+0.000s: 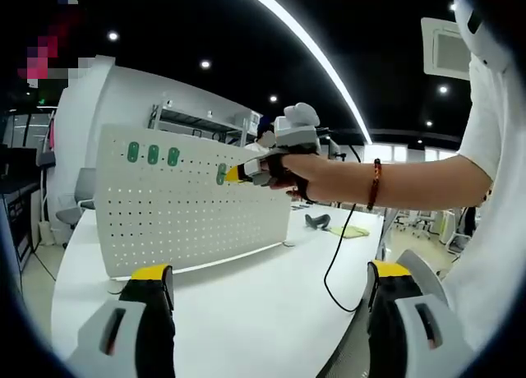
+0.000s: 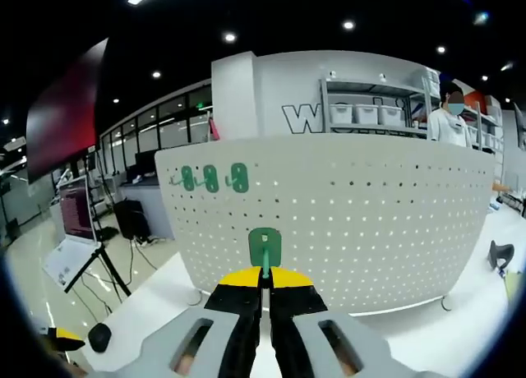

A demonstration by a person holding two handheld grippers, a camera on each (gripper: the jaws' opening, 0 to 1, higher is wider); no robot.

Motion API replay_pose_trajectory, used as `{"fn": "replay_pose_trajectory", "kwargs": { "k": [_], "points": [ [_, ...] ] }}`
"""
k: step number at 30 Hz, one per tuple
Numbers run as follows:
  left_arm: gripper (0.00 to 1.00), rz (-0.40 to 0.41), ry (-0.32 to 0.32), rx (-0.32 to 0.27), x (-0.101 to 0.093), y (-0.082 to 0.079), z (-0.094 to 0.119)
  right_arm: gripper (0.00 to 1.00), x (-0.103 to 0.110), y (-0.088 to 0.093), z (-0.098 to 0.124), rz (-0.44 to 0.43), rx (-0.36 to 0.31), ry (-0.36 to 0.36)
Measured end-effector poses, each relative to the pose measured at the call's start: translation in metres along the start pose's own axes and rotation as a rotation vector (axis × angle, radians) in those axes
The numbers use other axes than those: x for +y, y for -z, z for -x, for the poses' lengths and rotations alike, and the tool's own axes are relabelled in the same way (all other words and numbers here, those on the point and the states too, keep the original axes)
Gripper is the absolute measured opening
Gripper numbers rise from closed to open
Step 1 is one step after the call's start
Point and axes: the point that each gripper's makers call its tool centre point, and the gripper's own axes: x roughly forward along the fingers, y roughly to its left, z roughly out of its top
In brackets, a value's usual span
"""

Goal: Insert the hook assembly into the mounting plate slot until the hook locks in place.

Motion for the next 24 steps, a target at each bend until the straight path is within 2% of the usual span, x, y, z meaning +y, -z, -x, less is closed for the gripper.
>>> {"fn": "replay_pose_trajectory", "kwargs": {
  "k": [10,24],
  "points": [
    [1.00,-0.041,-0.003,0.002,0.006,-0.005,0.004,0.00,-0.001,-0.019,-0.018,0.001,-0.018,0.025],
    [1.00,-0.040,-0.003,0.000,0.016,-0.005,0.006,0.00,0.001,-0.037,-0.040,-0.008,-0.029,0.042]
  ]
}}
